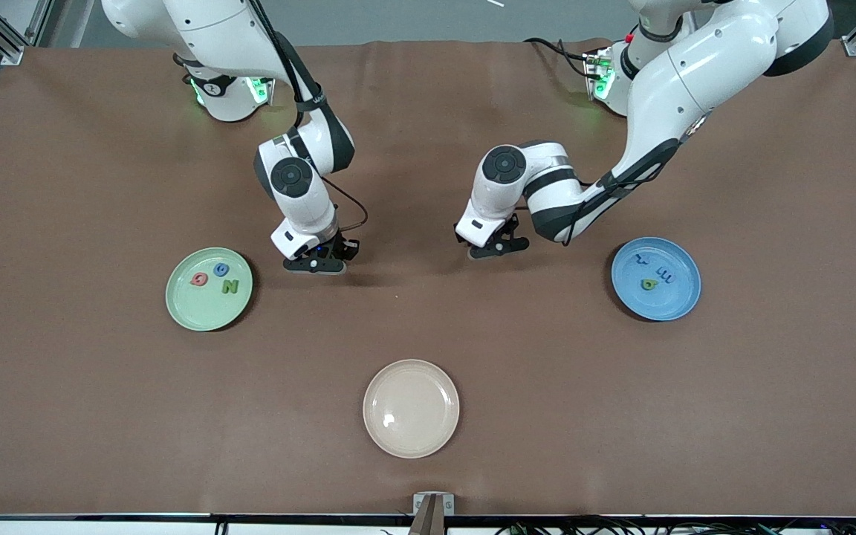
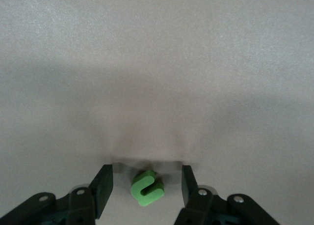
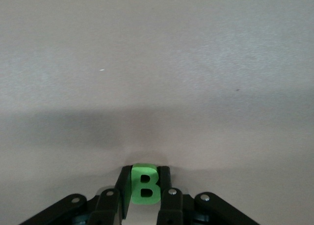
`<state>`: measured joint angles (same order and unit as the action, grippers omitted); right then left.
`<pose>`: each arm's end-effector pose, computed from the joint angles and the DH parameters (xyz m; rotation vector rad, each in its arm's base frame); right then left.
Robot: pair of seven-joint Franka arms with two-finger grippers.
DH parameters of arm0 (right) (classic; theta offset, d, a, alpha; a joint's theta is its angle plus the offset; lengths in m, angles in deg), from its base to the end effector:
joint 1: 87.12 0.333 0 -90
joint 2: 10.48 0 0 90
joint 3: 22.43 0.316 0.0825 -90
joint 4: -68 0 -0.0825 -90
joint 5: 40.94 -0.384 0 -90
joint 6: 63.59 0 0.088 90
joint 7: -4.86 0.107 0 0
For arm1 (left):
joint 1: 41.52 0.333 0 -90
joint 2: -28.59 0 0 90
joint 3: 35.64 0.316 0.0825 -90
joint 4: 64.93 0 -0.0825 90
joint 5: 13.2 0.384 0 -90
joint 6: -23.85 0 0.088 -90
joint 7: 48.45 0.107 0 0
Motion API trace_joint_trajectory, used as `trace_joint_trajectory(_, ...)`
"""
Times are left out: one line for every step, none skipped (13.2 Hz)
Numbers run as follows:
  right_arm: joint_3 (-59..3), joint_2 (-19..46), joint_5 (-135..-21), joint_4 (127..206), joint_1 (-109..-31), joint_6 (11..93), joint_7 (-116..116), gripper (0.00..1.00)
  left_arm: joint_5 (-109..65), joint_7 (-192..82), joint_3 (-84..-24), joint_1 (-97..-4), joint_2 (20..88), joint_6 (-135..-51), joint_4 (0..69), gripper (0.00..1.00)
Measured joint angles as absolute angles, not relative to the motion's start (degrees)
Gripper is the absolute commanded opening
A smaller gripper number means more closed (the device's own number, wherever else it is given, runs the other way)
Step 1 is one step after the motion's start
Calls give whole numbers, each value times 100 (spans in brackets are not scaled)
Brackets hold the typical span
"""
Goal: Sort upper and lower case letters into plates
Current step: 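Grasp the green B with the right gripper while the left gripper grasps the u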
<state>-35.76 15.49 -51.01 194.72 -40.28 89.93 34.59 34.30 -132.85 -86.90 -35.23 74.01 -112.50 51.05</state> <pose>0.4659 0.2983 0.1789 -3.1391 0.1038 -0.0609 0.4189 -0.4082 0.1770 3.0970 0.2866 -0.0766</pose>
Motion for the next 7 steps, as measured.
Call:
trace_joint_trajectory(-3610,1530,-5101,19379,-4106,8714,3422,0,3430,-13285,-8689,-3525,7401,-11250,5106,62)
trace_joint_trajectory(-3640,1481,-5100,19224,-4246,8312,3258,0,3430,-13285,-8689,-3530,7402,-11251,5108,61)
trace_joint_trajectory(-3666,1380,-5101,19041,-4456,7845,2963,0,3430,-13285,-8688,-3545,7403,-11253,5111,57)
trace_joint_trajectory(-3684,1237,-5101,18876,-4735,7414,2574,0,3430,-13286,-8688,-3567,7404,-11253,5114,52)
trace_joint_trajectory(-3703,1078,-5100,18766,-5038,7067,2133,1,3430,-13285,-8688,-3586,7405,-11254,5117,50)
trace_joint_trajectory(-3719,928,-5100,18726,-5348,6824,1641,1,3430,-13286,-8688,-3598,7406,-11254,5119,49)
trace_joint_trajectory(-3731,826,-5098,18729,-5636,6697,1154,1,3430,-13285,-8688,-3602,7408,-11254,5121,49)
